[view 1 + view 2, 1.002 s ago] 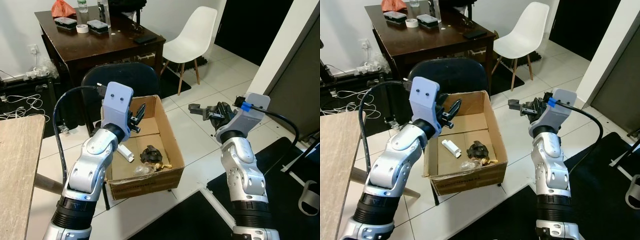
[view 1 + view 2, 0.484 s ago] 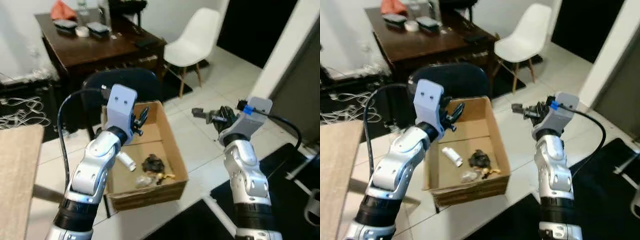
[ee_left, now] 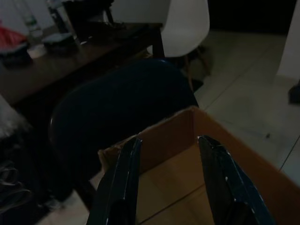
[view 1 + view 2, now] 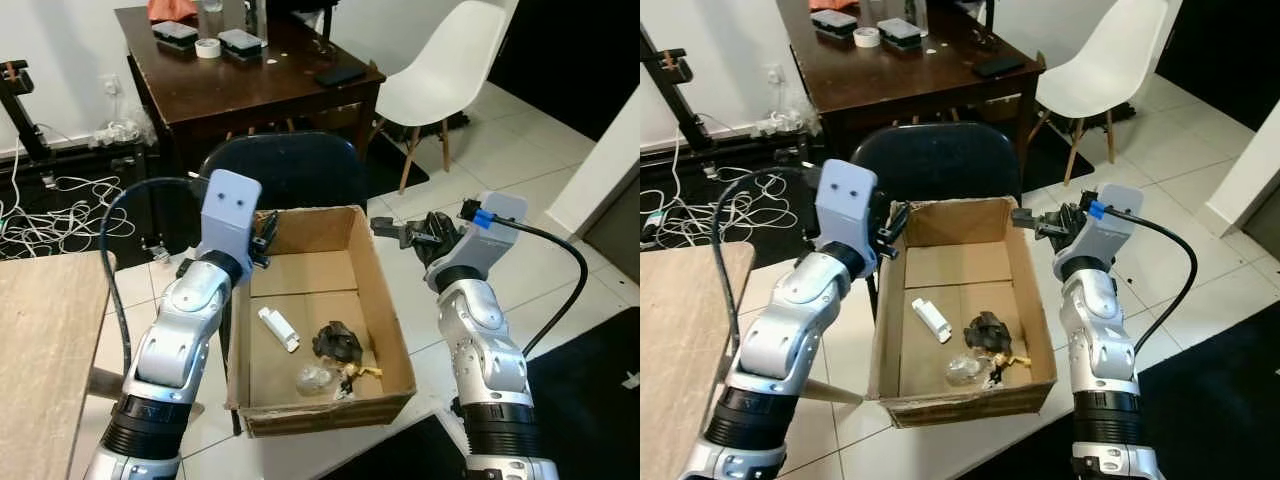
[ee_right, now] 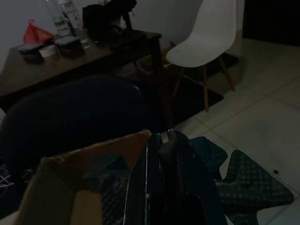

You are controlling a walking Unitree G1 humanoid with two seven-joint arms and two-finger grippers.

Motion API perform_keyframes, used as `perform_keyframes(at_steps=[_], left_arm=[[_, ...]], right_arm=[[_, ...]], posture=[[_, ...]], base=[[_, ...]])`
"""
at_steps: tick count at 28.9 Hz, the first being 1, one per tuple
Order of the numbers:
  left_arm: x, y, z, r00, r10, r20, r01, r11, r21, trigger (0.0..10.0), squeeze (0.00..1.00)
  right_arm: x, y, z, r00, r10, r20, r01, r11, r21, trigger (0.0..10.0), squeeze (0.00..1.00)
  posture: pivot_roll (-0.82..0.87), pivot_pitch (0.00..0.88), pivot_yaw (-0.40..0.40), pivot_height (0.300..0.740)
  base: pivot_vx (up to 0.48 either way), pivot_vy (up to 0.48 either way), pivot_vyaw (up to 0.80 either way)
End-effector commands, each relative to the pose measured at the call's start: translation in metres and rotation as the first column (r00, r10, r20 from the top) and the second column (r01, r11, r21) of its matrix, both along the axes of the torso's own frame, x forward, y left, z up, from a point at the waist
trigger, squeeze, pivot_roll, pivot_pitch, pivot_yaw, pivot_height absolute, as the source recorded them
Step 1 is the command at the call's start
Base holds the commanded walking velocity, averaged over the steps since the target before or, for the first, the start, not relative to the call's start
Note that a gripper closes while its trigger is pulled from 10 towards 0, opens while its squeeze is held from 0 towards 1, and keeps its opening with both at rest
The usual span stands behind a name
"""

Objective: Picking trash to rubbish bin

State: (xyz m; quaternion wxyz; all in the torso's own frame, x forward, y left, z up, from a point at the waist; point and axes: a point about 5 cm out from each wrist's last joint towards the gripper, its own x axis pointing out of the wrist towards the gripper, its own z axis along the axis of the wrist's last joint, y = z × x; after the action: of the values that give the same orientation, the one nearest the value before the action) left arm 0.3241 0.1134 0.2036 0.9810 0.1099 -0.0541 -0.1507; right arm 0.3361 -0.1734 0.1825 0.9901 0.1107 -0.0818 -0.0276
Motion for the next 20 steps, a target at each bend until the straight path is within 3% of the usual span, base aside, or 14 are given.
perform_keyframes(at_steps=[1,5,12,20], left_arm=[[0.001,0.002,-0.005,1.000,0.007,-0.002,-0.007,0.998,0.066,10.0,0.00],[0.005,-0.001,-0.009,1.000,-0.025,0.012,0.023,0.987,0.157,10.0,0.00],[0.010,-0.004,-0.012,0.997,-0.076,0.007,0.074,0.976,0.203,10.0,0.00],[0.014,-0.001,-0.012,0.997,-0.072,0.004,0.069,0.967,0.243,10.0,0.00]], right_arm=[[0.001,-0.001,-0.003,1.000,0.004,-0.004,-0.004,1.000,-0.004,10.0,0.00],[0.009,-0.007,-0.008,1.000,0.028,0.006,-0.028,0.999,-0.040,10.0,0.00],[0.027,-0.015,-0.025,0.997,0.048,-0.054,-0.051,0.997,-0.051,10.0,0.00],[0.037,-0.008,-0.028,0.989,0.132,-0.067,-0.139,0.986,-0.097,10.0,0.00]], posture=[[0.09,0.077,-0.014,0.740],[0.10,0.095,-0.003,0.740],[0.12,0.130,0.023,0.740],[0.16,0.201,0.055,0.740]], base=[[0.000,0.000,0.00],[0.000,0.000,0.00],[0.000,0.000,0.00],[0.000,0.000,0.00]])
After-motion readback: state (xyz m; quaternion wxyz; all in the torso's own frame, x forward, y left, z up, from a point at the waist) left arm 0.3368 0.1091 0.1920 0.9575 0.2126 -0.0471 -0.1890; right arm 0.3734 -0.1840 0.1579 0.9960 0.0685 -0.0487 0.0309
